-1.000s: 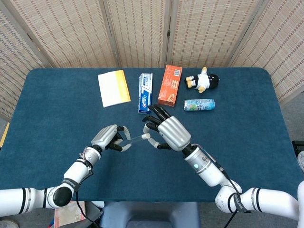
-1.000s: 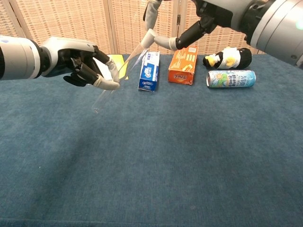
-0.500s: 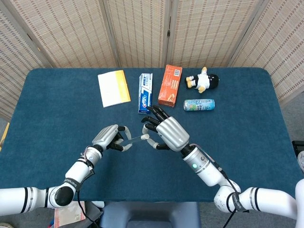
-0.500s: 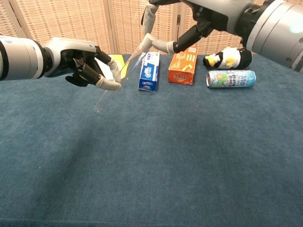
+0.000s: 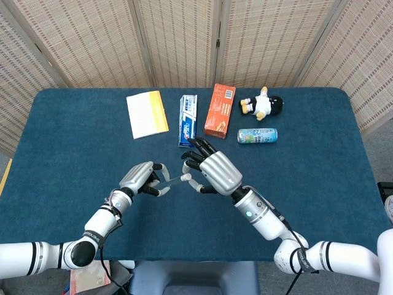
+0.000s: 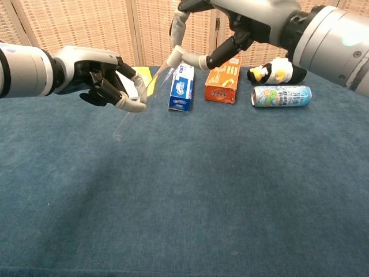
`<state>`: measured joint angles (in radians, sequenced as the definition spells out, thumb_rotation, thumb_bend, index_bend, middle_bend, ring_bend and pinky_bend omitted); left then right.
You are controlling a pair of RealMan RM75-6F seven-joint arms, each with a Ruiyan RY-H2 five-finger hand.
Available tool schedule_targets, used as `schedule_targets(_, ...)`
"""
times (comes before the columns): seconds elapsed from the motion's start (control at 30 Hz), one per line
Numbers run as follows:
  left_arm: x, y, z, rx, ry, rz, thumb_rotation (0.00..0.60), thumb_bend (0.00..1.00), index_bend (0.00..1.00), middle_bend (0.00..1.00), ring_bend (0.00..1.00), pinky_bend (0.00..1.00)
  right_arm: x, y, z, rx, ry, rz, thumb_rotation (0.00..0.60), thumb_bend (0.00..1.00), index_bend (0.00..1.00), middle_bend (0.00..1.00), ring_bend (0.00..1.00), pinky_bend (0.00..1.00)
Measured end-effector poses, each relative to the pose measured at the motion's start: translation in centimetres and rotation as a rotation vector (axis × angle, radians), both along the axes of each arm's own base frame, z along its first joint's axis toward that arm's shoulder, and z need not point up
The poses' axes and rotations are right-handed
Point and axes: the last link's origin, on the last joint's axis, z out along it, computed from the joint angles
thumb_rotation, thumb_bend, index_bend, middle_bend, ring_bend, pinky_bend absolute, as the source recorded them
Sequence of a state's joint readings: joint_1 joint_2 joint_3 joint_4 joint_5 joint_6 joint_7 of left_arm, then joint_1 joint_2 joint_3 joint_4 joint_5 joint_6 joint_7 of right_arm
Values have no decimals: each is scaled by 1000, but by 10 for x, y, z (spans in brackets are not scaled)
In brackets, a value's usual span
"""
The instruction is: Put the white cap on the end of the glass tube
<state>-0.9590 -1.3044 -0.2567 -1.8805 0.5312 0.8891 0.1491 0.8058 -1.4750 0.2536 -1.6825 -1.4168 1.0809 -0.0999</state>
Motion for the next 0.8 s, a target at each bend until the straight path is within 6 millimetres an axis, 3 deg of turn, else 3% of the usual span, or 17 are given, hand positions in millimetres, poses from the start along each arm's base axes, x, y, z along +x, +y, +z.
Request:
schedule_targets(0.07,0,0,0,0,1,1,600,351,628,990,979,1000,0,0,-1,-1,2,1,600,540,675,286,0,4)
schedule_targets(0.17,-1,0,0,1,2,2,600,350,628,990,979,1000,-1,-1,-2,1,10,-1,600,448,659,261,0,4)
schedule_targets(0.33,-2,1,0,3,4,5,600,350,629,990,978,1000,-4,-2,-3,18,32,-14,600,170,389,166,0,1)
schedule_targets(0.43,-3,1,0,5,6,7,600,350,629,990,979,1000,-4,-2,-4,29,41,-19,600,83,260,129,0,0)
schedule_targets(0.6,-6,3,0,8,13,12,600,350,629,990,978,1000,-5,-2,-3,33,44,-24,600,23,114,97,0,0)
schedule_targets(0.8,-13,6,-1,22,47,9,600,351,632,990,979,1000,-10,-3,4,10,37,-36,600,17,80,86,0,0)
